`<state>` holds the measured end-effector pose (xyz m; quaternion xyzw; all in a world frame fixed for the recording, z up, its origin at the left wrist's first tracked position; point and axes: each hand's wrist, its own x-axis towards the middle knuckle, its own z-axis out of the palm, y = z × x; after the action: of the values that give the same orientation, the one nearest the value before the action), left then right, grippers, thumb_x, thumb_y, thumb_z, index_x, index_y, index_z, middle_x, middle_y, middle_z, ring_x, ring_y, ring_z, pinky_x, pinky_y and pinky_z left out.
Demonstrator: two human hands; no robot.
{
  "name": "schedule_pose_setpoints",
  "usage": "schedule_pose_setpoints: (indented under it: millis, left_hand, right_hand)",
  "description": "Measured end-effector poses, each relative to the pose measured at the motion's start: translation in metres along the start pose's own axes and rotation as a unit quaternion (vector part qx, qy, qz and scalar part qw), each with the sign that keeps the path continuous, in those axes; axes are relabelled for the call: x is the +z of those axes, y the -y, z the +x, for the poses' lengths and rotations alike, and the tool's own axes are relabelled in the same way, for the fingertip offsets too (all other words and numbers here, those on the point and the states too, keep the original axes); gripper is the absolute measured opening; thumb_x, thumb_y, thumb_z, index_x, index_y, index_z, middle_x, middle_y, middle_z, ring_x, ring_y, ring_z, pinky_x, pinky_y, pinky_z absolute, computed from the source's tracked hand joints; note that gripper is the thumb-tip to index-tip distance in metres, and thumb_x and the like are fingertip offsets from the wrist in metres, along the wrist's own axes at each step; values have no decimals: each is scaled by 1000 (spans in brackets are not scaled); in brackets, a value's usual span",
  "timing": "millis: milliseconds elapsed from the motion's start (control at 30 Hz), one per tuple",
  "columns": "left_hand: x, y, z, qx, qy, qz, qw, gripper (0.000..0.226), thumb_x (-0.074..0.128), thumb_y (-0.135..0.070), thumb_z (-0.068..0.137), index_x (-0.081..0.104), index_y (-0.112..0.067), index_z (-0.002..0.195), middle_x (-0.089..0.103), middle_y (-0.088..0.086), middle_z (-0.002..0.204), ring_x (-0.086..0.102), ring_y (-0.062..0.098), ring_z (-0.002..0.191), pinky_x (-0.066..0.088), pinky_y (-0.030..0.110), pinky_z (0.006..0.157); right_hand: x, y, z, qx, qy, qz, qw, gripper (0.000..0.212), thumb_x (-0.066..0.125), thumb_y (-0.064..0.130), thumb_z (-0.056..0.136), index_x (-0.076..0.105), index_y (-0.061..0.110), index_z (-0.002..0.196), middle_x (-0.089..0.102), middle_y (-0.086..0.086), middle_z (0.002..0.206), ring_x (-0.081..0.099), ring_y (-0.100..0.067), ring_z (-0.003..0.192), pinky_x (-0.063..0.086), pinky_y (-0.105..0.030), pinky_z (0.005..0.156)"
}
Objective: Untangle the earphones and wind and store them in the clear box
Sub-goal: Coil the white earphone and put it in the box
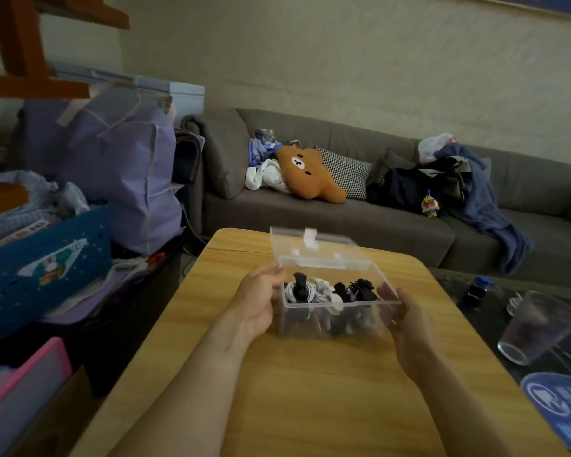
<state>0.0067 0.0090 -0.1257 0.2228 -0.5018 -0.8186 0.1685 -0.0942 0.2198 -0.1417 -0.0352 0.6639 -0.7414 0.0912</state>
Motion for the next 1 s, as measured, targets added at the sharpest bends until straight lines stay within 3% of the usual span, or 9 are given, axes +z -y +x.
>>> schedule_pose_setpoints:
  millis: [100,167,267,333,467,600,733,833,1000]
  left_hand:
    - [-5,-5,3,20,20,-36,999,53,45,8,94,48,-15,141,53,-1,138,52,23,123,42,44,107]
    - [-7,-5,5,29,18,-65,997,56,42,6,95,49,-21,143,53,-4,143,48,25,131,34,50,114]
    - [-8,-5,3,26,4,-110,994,38,39,-24,102,64,-19,130,66,0,130,52,28,128,34,52,113]
    - [-7,-9,-1,36,4,-81,996,43,39,-43,101,68,-17,120,68,8,125,55,32,123,36,53,110]
    - [4,-12,-11,73,33,148,986,47,65,-38,89,50,-28,133,66,7,117,63,28,109,48,49,95]
    - [2,-12,-14,84,-14,282,956,60,65,-42,93,36,-42,145,63,0,128,69,21,102,57,48,91]
    - [10,-11,-25,189,-91,465,860,47,50,-43,101,45,-29,145,59,3,138,63,26,113,54,46,94]
    - [14,-11,-33,215,-106,527,815,47,41,-43,104,44,-26,148,60,0,138,66,27,106,58,47,86]
    - [14,-15,-35,154,-53,392,905,50,47,-39,103,39,-28,151,56,2,138,71,19,82,61,34,56]
  right_hand:
    - [-2,4,-1,14,20,22,999,46,31,43,108,65,14,119,64,-7,131,58,-18,117,45,-32,92]
    - [-5,8,-2,47,63,117,990,58,26,53,106,54,14,138,61,-8,135,58,-20,117,47,-32,88]
    - [-19,15,-6,74,99,275,954,67,28,67,98,40,29,151,57,-16,139,54,-31,127,41,-43,108]
    - [-25,21,-6,59,97,287,951,66,29,71,95,39,35,151,54,-15,140,52,-38,130,34,-53,114]
    - [-21,31,-15,-89,44,34,995,58,38,66,92,51,38,141,50,-3,148,48,-24,134,36,-52,112]
    - [-2,38,-36,-314,43,-258,913,36,54,38,99,58,30,135,53,11,139,48,-6,129,42,-35,107]
    - [18,23,-49,-326,130,-380,856,39,49,37,103,51,35,142,51,13,144,37,-2,138,23,-39,123]
    - [20,13,-51,-339,129,-379,852,35,50,33,103,58,29,137,51,13,147,32,2,142,9,-34,126]
    - [19,3,-44,-399,77,-418,812,36,62,20,97,63,28,132,59,12,140,41,-4,139,21,-34,124]
